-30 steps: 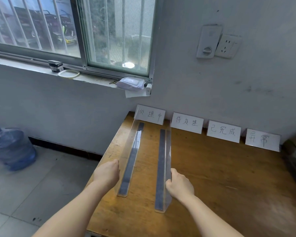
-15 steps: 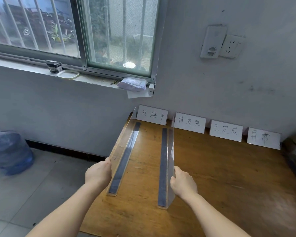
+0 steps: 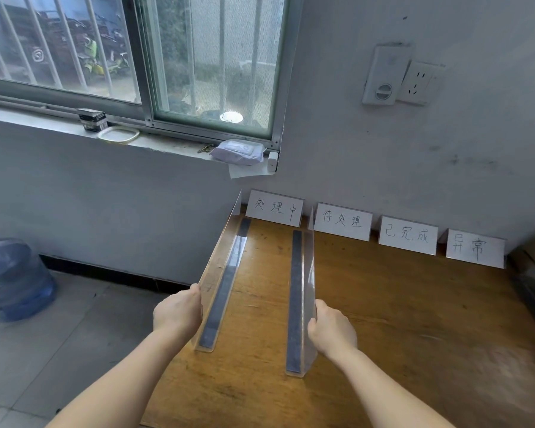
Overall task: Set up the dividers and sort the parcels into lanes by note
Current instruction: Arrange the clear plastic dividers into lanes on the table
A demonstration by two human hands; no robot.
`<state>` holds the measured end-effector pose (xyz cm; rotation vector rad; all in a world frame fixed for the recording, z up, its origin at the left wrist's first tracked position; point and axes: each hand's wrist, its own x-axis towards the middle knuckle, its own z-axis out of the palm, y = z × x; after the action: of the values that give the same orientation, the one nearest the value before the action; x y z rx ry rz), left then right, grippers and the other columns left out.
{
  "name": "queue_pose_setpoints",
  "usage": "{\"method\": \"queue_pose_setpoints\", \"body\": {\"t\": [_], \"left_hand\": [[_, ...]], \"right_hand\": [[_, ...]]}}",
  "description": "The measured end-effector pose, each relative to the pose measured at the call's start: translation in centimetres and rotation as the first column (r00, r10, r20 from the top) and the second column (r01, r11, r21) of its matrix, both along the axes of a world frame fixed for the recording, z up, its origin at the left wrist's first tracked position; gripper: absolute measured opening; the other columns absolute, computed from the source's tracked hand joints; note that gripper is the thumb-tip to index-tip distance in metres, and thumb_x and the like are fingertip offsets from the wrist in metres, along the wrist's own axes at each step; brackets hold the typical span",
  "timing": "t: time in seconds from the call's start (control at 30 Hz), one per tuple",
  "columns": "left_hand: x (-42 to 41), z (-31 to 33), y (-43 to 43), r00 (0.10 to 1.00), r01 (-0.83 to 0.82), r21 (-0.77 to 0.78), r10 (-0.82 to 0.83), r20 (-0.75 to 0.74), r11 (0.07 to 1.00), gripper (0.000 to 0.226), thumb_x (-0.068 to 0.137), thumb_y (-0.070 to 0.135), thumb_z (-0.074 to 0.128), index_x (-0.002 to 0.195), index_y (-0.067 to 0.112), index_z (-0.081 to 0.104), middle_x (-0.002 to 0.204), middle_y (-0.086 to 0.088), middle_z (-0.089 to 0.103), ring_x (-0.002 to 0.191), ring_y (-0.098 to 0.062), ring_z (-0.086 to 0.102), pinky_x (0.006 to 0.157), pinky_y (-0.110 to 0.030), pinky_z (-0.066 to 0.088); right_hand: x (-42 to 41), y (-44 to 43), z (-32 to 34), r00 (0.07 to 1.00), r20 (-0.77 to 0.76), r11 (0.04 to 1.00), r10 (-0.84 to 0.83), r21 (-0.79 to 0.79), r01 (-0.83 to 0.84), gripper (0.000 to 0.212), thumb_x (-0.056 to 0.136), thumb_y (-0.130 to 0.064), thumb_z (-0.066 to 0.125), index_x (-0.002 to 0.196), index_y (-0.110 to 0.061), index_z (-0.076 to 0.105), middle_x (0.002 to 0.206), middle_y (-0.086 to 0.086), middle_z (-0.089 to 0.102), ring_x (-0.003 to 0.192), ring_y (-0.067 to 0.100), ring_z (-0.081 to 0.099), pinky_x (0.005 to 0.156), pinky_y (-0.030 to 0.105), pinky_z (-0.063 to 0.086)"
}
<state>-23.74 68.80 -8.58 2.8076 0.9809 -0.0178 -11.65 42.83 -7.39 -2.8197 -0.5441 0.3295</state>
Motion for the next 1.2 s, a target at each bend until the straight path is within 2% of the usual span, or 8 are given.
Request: {"method": "queue_pose_setpoints", "body": {"t": [0.2,0.33,0.47,0.57,0.63,0.8,1.07,1.2], "left_hand": [[0.08,-0.02,0.11,1.000,0.029,0.015,-0.029,-0.009,0.999,0.011,0.097,0.019,0.037,0.093,0.020,0.047,0.084,0.006,0.062,0.070,-0.020,0.054,0.052,-0.030,0.036],[-0.16,0.16,0.39,0.998,0.053,0.024,-0.052,-0.016,0.998,0.010,0.096,0.021,0.038,0.096,0.020,0.049,0.088,0.006,0.065,0.080,-0.020,0.064,0.053,-0.029,0.038],[-0.29,0.67,0.38,0.998,0.060,0.023,-0.060,-0.001,0.998,0.013,0.097,0.026,0.038,0.099,0.021,0.050,0.090,0.007,0.064,0.074,-0.019,0.058,0.056,-0.028,0.040],[-0.36,0.87,0.41,0.999,0.049,0.015,-0.049,0.007,0.999,0.011,0.096,0.028,0.039,0.096,0.021,0.048,0.087,0.007,0.062,0.071,-0.020,0.053,0.057,-0.028,0.041],[-0.32,0.82,0.43,0.999,0.052,0.016,-0.052,-0.007,0.999,0.005,0.096,0.023,0.040,0.094,0.021,0.044,0.090,0.006,0.063,0.074,-0.021,0.056,0.057,-0.029,0.040],[-0.09,0.68,0.38,0.999,0.047,0.009,-0.047,-0.024,0.999,0.011,0.094,0.018,0.041,0.101,0.020,0.049,0.093,0.005,0.066,0.081,-0.021,0.063,0.056,-0.029,0.040],[-0.20,0.69,0.70,0.998,0.052,0.030,-0.051,-0.029,0.998,0.010,0.095,0.014,0.041,0.096,0.021,0.047,0.090,0.006,0.066,0.075,-0.021,0.060,0.053,-0.028,0.038],[-0.15,0.60,0.64,0.999,0.049,0.019,-0.048,-0.026,0.999,0.008,0.094,0.015,0.042,0.097,0.021,0.047,0.087,0.006,0.064,0.075,-0.021,0.060,0.053,-0.029,0.038]], "right_hand": [[0.10,0.32,0.23,1.000,0.026,0.999,-0.013,-0.043,0.014,0.025,0.100,-0.019,0.041,0.123,-0.020,0.051,0.098,-0.003,0.067,0.082,0.016,0.064,0.066,0.031,0.057],[-0.12,0.50,0.24,0.999,0.044,0.999,-0.018,-0.034,0.019,0.025,0.101,-0.025,0.042,0.124,-0.020,0.050,0.097,-0.004,0.067,0.079,0.014,0.065,0.067,0.032,0.059],[-0.41,0.70,0.20,0.999,0.040,0.999,-0.002,-0.032,0.004,0.040,0.100,-0.037,0.043,0.137,-0.020,0.042,0.105,-0.003,0.068,0.080,0.014,0.064,0.059,0.028,0.055],[-0.44,0.70,0.24,1.000,-0.007,1.000,-0.010,-0.018,0.010,0.037,0.097,-0.026,0.044,0.134,-0.022,0.044,0.100,-0.004,0.067,0.078,0.014,0.064,0.061,0.031,0.057],[-0.48,0.65,0.40,1.000,-0.021,1.000,-0.019,-0.011,0.018,0.040,0.096,-0.020,0.044,0.136,-0.022,0.044,0.100,-0.004,0.066,0.076,0.013,0.062,0.055,0.026,0.052],[-0.60,0.59,0.49,1.000,-0.017,1.000,-0.013,-0.017,0.013,0.043,0.098,-0.019,0.043,0.140,-0.022,0.041,0.101,-0.003,0.066,0.077,0.014,0.061,0.052,0.022,0.045],[-0.53,0.67,0.53,0.999,-0.005,0.998,-0.033,-0.056,0.032,0.037,0.096,-0.016,0.042,0.133,-0.021,0.045,0.104,0.000,0.068,0.083,0.019,0.063,0.066,0.032,0.055],[-0.58,0.76,0.62,1.000,0.000,0.996,-0.031,-0.078,0.031,0.038,0.096,-0.015,0.041,0.133,-0.021,0.044,0.105,0.000,0.068,0.086,0.020,0.064,0.065,0.031,0.053]]}}
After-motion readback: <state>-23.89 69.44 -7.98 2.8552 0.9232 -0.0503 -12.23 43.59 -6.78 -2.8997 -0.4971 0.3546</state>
